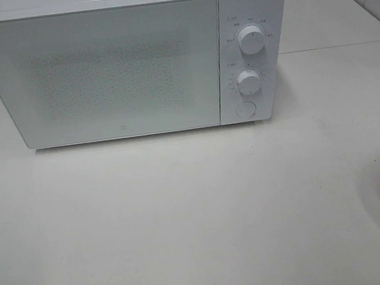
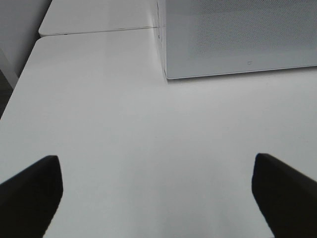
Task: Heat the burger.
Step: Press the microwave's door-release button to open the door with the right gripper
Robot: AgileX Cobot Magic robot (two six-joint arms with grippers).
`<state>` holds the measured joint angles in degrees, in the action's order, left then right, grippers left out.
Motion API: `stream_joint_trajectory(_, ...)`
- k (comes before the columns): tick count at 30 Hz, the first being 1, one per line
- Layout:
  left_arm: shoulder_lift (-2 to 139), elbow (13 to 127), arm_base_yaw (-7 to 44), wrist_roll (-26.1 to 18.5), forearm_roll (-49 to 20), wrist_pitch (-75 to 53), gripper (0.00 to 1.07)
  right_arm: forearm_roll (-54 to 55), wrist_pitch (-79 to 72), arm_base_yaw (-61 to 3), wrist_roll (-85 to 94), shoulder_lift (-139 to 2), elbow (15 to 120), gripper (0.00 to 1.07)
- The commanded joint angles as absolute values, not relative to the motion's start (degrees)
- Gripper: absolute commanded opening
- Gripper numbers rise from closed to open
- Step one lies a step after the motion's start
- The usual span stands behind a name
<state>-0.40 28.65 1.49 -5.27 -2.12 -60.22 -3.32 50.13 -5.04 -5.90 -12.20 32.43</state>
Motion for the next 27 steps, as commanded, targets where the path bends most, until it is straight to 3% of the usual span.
stream_joint_trajectory(1,-1.7,28.5,1.8,-5.3,-2.1,-59.6,0.96,-3.3,46.9,-5.2,-6.1,-14.8,32.8,0.81)
stream_joint_trajectory(8,-1.7,28.5,1.8,-5.3,-2.1,-59.6,0.96,-3.5,40.6,-5.2,-6.1,-22.9,32.8,0.75)
stream_joint_trajectory(27,-1.7,28.5,1.8,-5.3,-2.1,-59.6,0.96,-5.6,16.1,-5.2,-4.6,-39.8,30.8,0.76)
